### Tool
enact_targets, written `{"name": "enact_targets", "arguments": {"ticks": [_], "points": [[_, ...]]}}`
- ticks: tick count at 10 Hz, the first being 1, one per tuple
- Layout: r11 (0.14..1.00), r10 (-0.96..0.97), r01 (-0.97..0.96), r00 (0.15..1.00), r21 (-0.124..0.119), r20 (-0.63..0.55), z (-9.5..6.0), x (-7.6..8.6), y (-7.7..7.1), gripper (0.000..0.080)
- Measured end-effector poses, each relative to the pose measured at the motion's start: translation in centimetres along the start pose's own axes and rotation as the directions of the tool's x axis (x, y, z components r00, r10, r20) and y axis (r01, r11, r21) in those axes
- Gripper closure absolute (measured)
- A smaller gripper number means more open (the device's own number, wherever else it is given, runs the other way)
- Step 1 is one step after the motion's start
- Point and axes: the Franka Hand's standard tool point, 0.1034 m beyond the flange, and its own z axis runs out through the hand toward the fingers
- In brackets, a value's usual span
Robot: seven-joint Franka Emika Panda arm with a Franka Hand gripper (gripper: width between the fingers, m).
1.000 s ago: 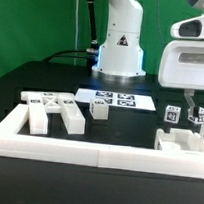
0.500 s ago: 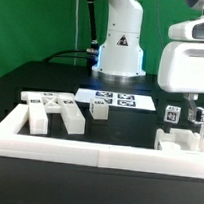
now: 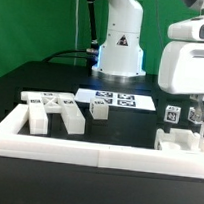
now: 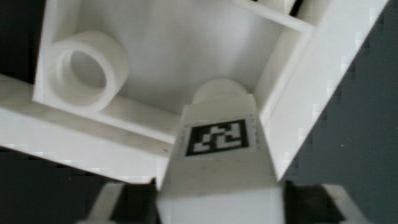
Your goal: Assemble chair
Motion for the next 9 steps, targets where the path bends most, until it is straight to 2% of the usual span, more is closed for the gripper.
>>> {"name": "enact_targets", "arguments": {"ticks": [1,3,5,6,9], "points": [[1.0,0.004,-0.004,1.0,0.0,0.0,0.0,0.0,0.0,0.051],[0.983,0.186,-0.186,0.983,0.003,-0.001,0.02,0.08,0.07,0.051],[0.911,0.412,-0.412,0.911,0.002,-0.002,0.03,0.16,0.0,0.051],[0.859,0.513,-0.513,0.859,0.002,0.0,0.02,0.16,-0.01,0.051],[0.62,0.785,-0.785,0.62,-0.003,0.019,0.12,0.24,0.02,0.0509]]}}
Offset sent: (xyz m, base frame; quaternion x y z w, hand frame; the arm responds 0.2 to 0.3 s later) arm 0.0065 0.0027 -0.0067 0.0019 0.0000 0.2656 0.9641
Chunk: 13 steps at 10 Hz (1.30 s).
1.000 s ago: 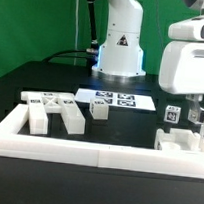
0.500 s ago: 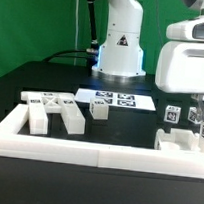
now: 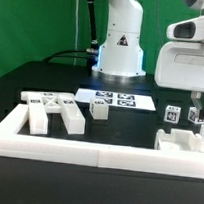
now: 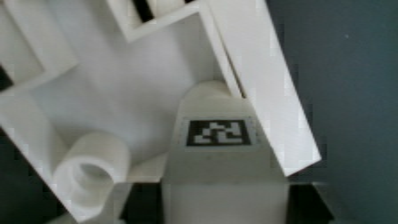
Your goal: Assemble chair
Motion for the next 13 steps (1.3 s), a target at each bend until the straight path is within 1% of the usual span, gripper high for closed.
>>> {"name": "enact_targets", "arguments": {"ticks": [1,3,5,6,7,8,9,10,11,12,13], "points": [[0.995,0.104,-0.104,0.995,0.002,0.001,0.04,0.08,-0.15,0.0509],[0.951,0.309,-0.309,0.951,0.005,0.006,0.06,-0.01,-0.32,0.0509],[0.922,0.387,-0.387,0.922,0.006,0.008,0.07,-0.03,-0.34,0.0498],[0.942,0.335,-0.335,0.942,0.005,0.006,0.07,-0.06,-0.33,0.0498],[0.963,0.271,-0.271,0.963,0.007,0.006,-0.01,-0.13,-0.4,0.0313],[0.97,0.243,-0.243,0.97,0.008,0.007,-0.03,-0.24,-0.54,0.0198],[0.987,0.158,-0.159,0.987,0.009,0.007,-0.03,-0.37,-0.67,0.0164],[1.0,0.008,-0.008,1.0,0.011,0.003,-0.09,-0.37,-0.77,0.0154],[0.995,-0.103,0.103,0.995,0.013,-0.001,-0.3,-0.32,-0.85,0.0151],[0.972,-0.236,0.236,0.972,0.013,-0.007,-0.52,-0.3,-0.85,0.0151],[0.903,-0.429,0.43,0.903,0.01,-0.02,-0.64,-0.1,-0.65,0.0151]]}}
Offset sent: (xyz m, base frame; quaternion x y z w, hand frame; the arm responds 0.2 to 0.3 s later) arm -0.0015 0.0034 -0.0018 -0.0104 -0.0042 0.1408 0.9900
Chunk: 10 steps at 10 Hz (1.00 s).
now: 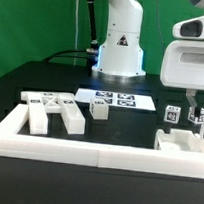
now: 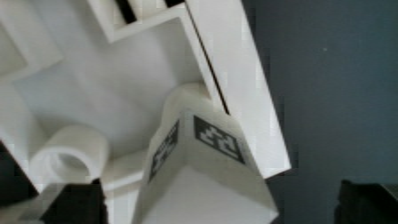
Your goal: Assemble chair
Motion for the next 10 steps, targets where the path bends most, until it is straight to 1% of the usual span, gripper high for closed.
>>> {"name": "enact_targets", "arguments": {"ticks": [1,3,4,5,6,7,8,9,10], "points": [[0.999,-0.053,0.053,0.999,-0.002,-0.001,0.0,0.0,0.0,0.0151],[0.963,-0.27,0.27,0.963,-0.005,0.0,0.0,0.1,0.4,0.0151],[0.944,-0.329,0.329,0.944,-0.006,0.002,0.1,0.2,0.7,0.0151],[0.876,-0.482,0.482,0.876,-0.015,0.01,0.3,0.2,1.2,0.0151],[0.847,-0.53,0.531,0.848,-0.02,0.014,0.4,0.2,1.3,0.0151],[0.814,-0.58,0.58,0.814,-0.027,0.021,0.5,0.2,1.4,0.0174],[0.835,-0.549,0.549,0.836,-0.028,0.02,0.5,0.2,1.4,0.0357],[0.835,-0.549,0.549,0.836,-0.028,0.02,0.5,0.2,1.5,0.0357],[0.836,-0.548,0.548,0.837,-0.028,0.02,0.5,0.2,1.5,0.0513]]}}
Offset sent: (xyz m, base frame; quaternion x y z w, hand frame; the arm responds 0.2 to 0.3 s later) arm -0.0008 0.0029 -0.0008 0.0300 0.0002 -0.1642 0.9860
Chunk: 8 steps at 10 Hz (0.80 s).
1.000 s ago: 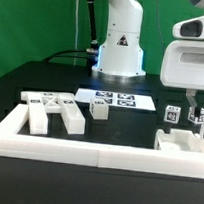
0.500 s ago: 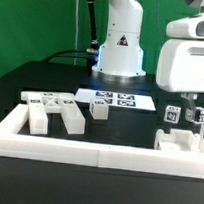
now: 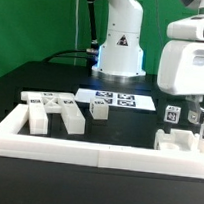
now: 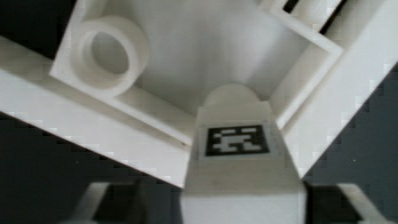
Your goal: Assemble chair
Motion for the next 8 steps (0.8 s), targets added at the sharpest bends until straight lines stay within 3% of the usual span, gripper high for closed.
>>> {"name": "enact_targets", "arguments": {"ticks": [4,8], "points": [[0.956,0.292,-0.292,0.956,0.002,0.001,0.0,0.01,-0.1,0.0511],[0.726,0.687,-0.687,0.726,-0.002,0.01,0.04,0.09,-0.33,0.0511]]}}
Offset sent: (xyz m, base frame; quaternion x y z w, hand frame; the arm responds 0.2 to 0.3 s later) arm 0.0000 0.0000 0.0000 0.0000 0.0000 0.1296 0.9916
